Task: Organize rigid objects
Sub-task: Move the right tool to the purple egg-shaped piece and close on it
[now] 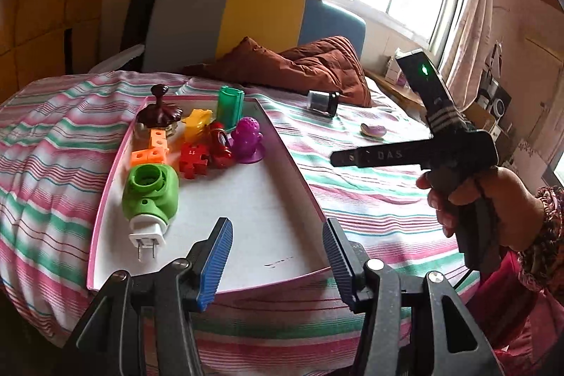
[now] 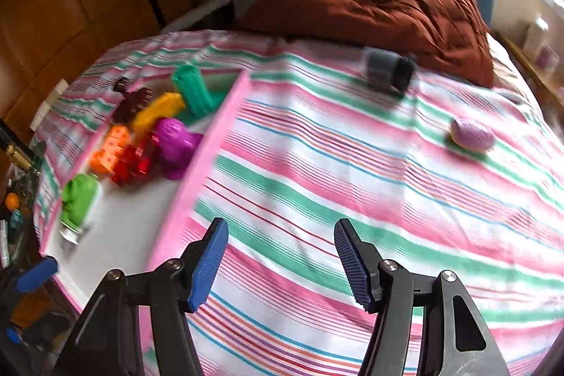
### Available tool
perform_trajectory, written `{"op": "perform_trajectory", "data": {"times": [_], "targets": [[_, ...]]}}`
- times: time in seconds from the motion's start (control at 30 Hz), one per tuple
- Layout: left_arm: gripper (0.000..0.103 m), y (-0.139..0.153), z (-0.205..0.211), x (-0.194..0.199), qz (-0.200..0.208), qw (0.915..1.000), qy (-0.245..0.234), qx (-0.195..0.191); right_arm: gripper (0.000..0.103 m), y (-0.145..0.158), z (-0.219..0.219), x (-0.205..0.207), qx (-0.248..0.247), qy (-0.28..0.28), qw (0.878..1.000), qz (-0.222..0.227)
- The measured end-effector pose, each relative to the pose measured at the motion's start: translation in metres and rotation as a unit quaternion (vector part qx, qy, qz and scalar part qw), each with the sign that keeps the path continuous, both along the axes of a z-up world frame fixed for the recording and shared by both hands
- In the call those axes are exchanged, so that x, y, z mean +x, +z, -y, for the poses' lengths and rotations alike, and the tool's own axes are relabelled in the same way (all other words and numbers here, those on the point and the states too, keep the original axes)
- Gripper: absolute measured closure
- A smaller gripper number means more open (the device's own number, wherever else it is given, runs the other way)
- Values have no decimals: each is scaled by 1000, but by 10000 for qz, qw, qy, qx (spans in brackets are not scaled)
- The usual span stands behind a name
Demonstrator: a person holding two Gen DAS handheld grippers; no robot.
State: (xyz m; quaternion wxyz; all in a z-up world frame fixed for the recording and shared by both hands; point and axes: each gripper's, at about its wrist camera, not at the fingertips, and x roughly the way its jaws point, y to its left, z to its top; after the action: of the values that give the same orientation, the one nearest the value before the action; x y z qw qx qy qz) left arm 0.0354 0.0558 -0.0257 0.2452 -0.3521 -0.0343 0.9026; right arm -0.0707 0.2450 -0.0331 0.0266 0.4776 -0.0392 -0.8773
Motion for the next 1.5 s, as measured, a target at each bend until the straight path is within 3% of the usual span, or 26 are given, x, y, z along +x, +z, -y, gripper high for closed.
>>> {"op": "perform_trajectory", "data": {"times": [0.3,0.53,0.77,0.93,1.07,1.13,1.23,1.33,1.5], "targets": [[49,4,-12,-7,180,9998,-25,-1,39,-14,-74,12,-333,-953,9947,177],[49,11,-29,-15,211,9997,-125,-33,38,-13,-125,-6,-406,-1692,9847,76],[49,9,-38,-21,321,9992,-217,-96,37,-6,-181,-57,-847,-2634,9610,11],[49,10,-31,-29,392,9991,-89,-119,37,-13,-218,-104,-889,-3517,9313,324],[49,9,-23,-33,442,9990,9,-112,38,-26,-232,-126,-893,-3778,9198,570],[49,9,-20,-36,451,9989,51,-113,39,-32,-233,-134,-798,-3713,9227,663],[49,8,-18,-39,493,9987,102,-50,46,-32,-220,-137,-276,-3361,9384,760],[49,8,-23,-43,505,9987,50,4,58,-31,-207,-128,56,-2926,9531,769],[49,17,-43,-47,416,9990,-172,-14,58,-30,-205,-96,-40,-2418,9662,894]]}}
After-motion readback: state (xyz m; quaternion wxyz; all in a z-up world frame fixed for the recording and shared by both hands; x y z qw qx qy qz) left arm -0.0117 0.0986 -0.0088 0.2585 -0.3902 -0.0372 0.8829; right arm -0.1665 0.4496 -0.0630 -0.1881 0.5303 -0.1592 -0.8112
